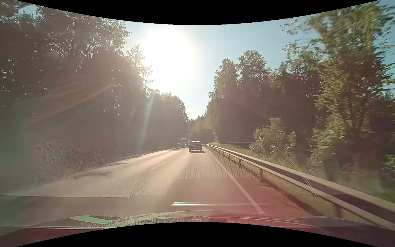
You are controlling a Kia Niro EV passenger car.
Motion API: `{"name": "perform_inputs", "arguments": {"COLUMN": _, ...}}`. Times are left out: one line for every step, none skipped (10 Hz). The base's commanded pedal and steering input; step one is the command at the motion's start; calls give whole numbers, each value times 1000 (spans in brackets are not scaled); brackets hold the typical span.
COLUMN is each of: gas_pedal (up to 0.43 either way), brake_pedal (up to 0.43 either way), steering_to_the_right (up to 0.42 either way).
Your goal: Follow the waypoints while adhering to traffic rules and regulations
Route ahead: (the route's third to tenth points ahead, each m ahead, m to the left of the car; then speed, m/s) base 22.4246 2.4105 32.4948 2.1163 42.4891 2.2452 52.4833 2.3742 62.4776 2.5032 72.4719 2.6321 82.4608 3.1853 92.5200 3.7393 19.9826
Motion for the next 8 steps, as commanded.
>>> {"name": "perform_inputs", "arguments": {"gas_pedal": 209, "brake_pedal": 0, "steering_to_the_right": -2}}
{"name": "perform_inputs", "arguments": {"gas_pedal": 209, "brake_pedal": 0, "steering_to_the_right": -2}}
{"name": "perform_inputs", "arguments": {"gas_pedal": 209, "brake_pedal": 0, "steering_to_the_right": -2}}
{"name": "perform_inputs", "arguments": {"gas_pedal": 209, "brake_pedal": 0, "steering_to_the_right": -3}}
{"name": "perform_inputs", "arguments": {"gas_pedal": 209, "brake_pedal": 0, "steering_to_the_right": -3}}
{"name": "perform_inputs", "arguments": {"gas_pedal": 209, "brake_pedal": 0, "steering_to_the_right": -3}}
{"name": "perform_inputs", "arguments": {"gas_pedal": 209, "brake_pedal": 0, "steering_to_the_right": -3}}
{"name": "perform_inputs", "arguments": {"gas_pedal": 209, "brake_pedal": 0, "steering_to_the_right": -3}}
